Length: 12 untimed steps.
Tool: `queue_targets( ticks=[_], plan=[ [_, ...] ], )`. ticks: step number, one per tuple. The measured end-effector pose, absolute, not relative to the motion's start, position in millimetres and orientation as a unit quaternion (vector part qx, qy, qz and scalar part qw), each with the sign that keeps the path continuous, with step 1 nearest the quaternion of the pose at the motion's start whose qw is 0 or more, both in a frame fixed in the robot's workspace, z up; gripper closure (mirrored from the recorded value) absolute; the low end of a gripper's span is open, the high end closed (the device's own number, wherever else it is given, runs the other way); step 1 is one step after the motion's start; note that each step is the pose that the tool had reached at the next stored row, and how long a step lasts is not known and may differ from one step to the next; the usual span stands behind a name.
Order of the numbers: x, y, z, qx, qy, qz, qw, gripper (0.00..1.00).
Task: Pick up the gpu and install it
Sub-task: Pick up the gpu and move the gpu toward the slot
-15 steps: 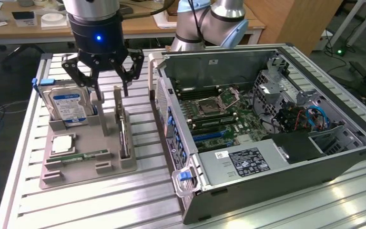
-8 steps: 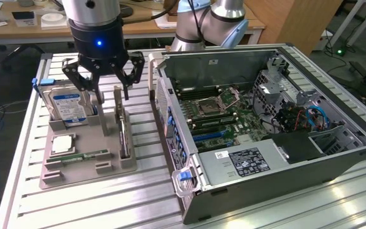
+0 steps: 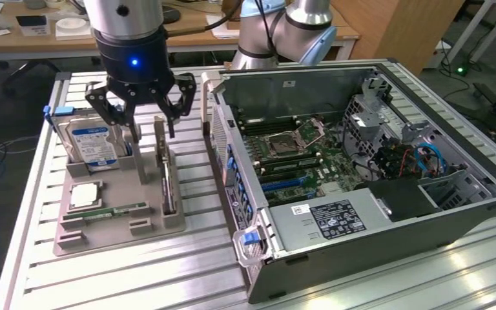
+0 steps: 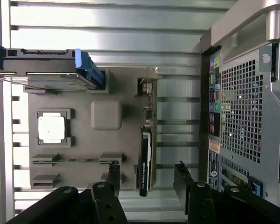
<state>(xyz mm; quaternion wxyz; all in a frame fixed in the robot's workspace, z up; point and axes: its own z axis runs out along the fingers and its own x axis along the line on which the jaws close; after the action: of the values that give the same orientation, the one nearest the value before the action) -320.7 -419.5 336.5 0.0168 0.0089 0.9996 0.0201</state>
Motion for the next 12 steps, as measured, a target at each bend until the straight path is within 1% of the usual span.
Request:
queue_targets(
  ticks=[5,12],
  plan=[
    [-320.7,-419.8,333.7,0.013,1.000,0.020,0.017,0.41],
    [-320.6,-422.0,321.5,0.012,1.000,0.020,0.015,0.41]
  ],
)
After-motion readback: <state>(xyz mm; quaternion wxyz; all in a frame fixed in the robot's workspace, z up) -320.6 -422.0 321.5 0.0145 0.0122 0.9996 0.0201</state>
